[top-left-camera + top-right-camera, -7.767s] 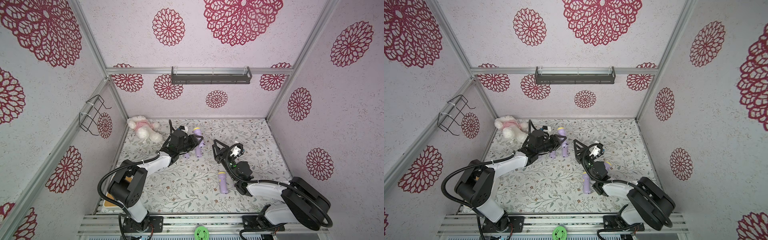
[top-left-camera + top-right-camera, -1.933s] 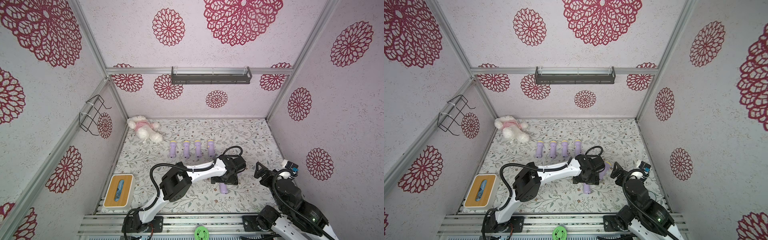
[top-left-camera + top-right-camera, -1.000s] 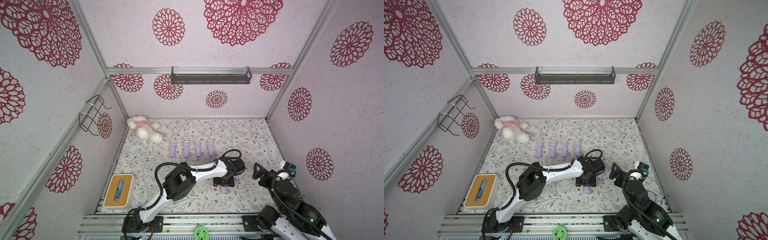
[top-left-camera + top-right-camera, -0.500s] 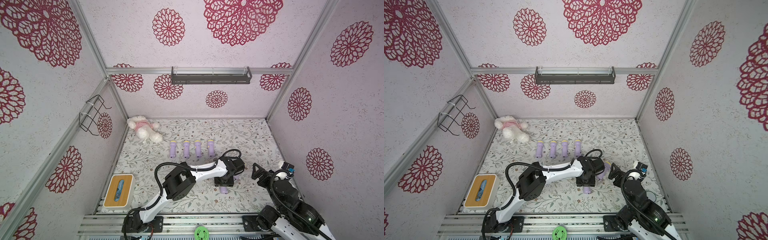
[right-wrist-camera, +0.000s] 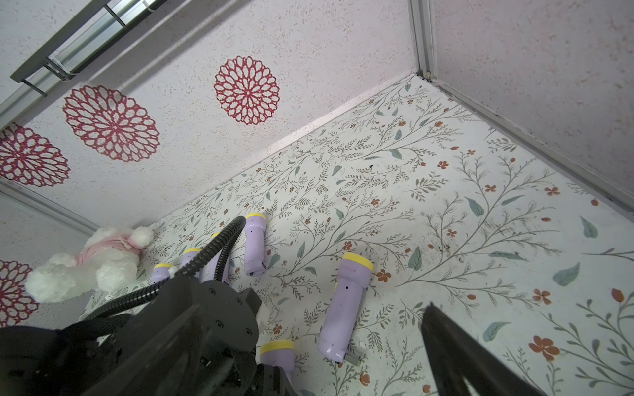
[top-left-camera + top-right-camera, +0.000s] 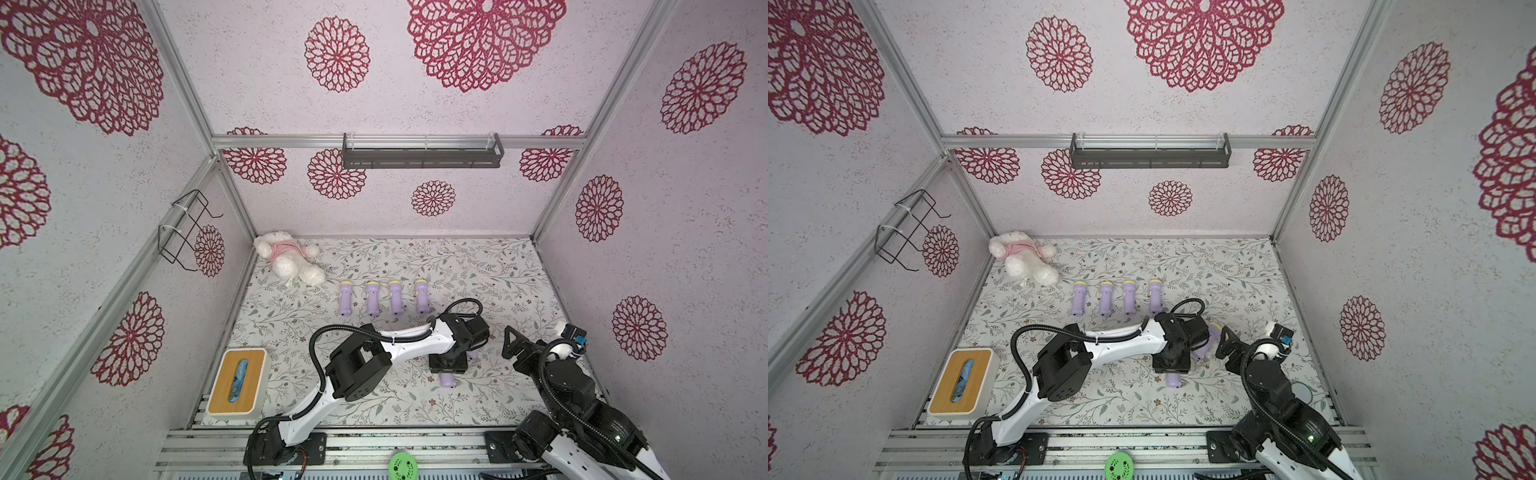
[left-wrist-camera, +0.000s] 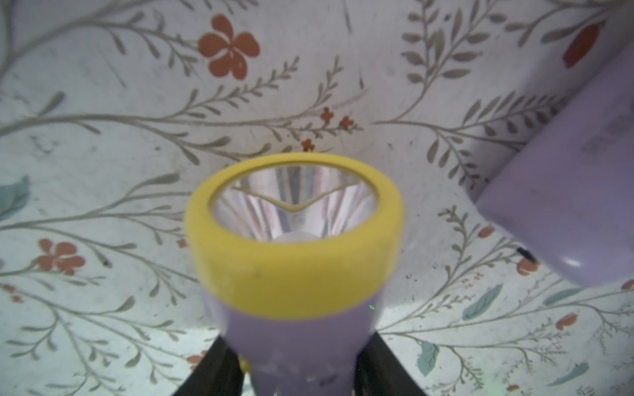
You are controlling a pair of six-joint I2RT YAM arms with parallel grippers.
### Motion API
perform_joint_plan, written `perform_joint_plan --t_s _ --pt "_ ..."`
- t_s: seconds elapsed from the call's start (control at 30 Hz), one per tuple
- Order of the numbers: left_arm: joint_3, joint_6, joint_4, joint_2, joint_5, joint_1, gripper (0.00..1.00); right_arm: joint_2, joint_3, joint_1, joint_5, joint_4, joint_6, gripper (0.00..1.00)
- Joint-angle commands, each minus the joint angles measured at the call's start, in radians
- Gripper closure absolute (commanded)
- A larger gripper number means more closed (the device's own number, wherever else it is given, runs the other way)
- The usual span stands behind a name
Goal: Close the plug at the bottom of the flashlight
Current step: Pick up the flashlight from the center of the board.
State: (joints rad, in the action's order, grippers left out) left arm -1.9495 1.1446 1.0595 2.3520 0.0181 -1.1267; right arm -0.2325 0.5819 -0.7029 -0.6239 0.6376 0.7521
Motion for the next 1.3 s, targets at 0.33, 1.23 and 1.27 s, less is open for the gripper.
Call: perform_joint_plan --t_s 0.33,1.23,1.27 --pt "0.002 0.0 -0.002 -0.009 -0.008 0.01 0.6 -0.001 -0.002 0.003 -0.001 -0.032 -0.007 0.01" --pt "0.156 -0.408 -0.151 -0.377 -0.242 0.146 1.0 -0.109 0.015 0.003 0.046 -0.147 -0.037 0.01" --pt "0.161 -0.44 -0.162 -0.409 -0.261 0.146 1.0 -0.115 0.017 0.003 0.05 -0.154 -0.039 0.01"
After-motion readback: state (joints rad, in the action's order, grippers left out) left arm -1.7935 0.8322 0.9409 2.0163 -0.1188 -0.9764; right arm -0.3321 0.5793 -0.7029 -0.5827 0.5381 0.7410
